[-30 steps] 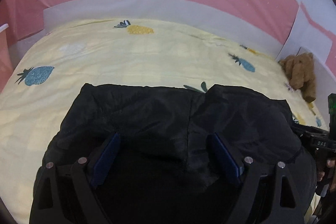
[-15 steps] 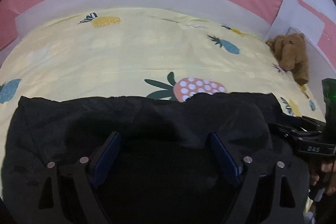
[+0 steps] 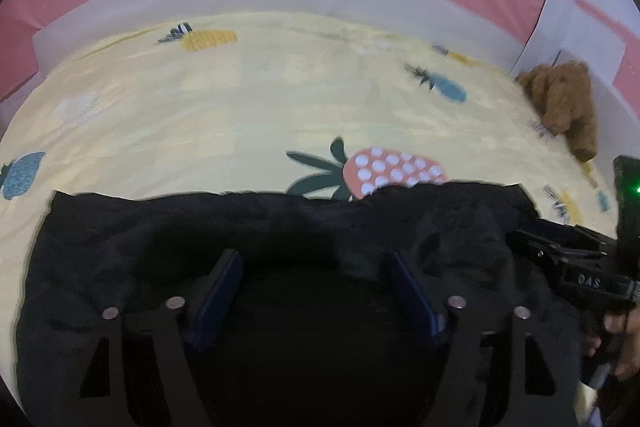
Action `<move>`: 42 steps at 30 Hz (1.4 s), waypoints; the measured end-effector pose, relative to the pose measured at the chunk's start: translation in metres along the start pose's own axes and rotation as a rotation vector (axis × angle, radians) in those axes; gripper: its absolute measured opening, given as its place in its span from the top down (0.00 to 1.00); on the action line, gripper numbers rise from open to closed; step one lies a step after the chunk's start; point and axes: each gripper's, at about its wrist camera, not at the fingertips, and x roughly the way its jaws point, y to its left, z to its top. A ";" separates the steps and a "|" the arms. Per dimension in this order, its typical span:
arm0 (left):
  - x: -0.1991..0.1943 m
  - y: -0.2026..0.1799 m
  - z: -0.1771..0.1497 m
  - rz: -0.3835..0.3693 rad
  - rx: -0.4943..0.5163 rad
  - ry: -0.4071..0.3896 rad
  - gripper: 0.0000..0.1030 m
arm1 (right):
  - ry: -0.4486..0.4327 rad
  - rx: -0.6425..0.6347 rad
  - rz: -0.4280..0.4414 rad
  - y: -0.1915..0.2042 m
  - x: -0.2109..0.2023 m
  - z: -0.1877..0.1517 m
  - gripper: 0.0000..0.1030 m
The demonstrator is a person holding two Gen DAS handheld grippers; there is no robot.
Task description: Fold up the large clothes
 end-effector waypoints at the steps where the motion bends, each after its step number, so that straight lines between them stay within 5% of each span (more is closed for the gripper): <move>1: -0.016 0.010 0.001 0.000 -0.006 -0.034 0.27 | -0.031 0.003 -0.002 -0.002 -0.011 0.002 0.26; 4: -0.039 0.046 0.002 0.066 -0.005 -0.078 0.27 | -0.025 0.013 -0.039 -0.013 -0.014 0.007 0.26; 7: -0.031 0.081 -0.003 0.134 -0.050 -0.043 0.28 | 0.048 0.037 -0.088 -0.028 0.013 0.000 0.26; 10: -0.007 0.102 -0.017 0.079 -0.117 -0.025 0.27 | 0.035 0.079 -0.072 -0.037 0.024 -0.007 0.26; 21: 0.021 0.104 -0.024 0.052 -0.115 -0.083 0.27 | -0.007 0.078 -0.127 -0.037 0.038 -0.018 0.26; 27: -0.006 0.098 -0.012 0.069 -0.113 -0.080 0.31 | -0.057 0.076 -0.132 -0.030 -0.006 -0.006 0.26; 31: -0.056 0.085 -0.009 0.024 -0.112 -0.156 0.31 | -0.163 0.015 -0.035 0.005 -0.058 -0.003 0.26; 34: -0.079 0.050 -0.010 -0.035 -0.038 -0.186 0.31 | -0.162 -0.080 0.018 0.045 -0.063 -0.008 0.26; 36: -0.066 0.021 -0.012 -0.080 0.027 -0.147 0.31 | -0.113 -0.114 0.032 0.063 -0.044 -0.012 0.26; 40: -0.012 -0.001 -0.022 -0.055 0.068 -0.027 0.31 | -0.048 -0.099 0.015 0.061 0.000 -0.020 0.26; 42: 0.004 -0.003 -0.027 -0.020 0.084 -0.045 0.30 | -0.056 -0.091 0.013 0.056 0.008 -0.023 0.26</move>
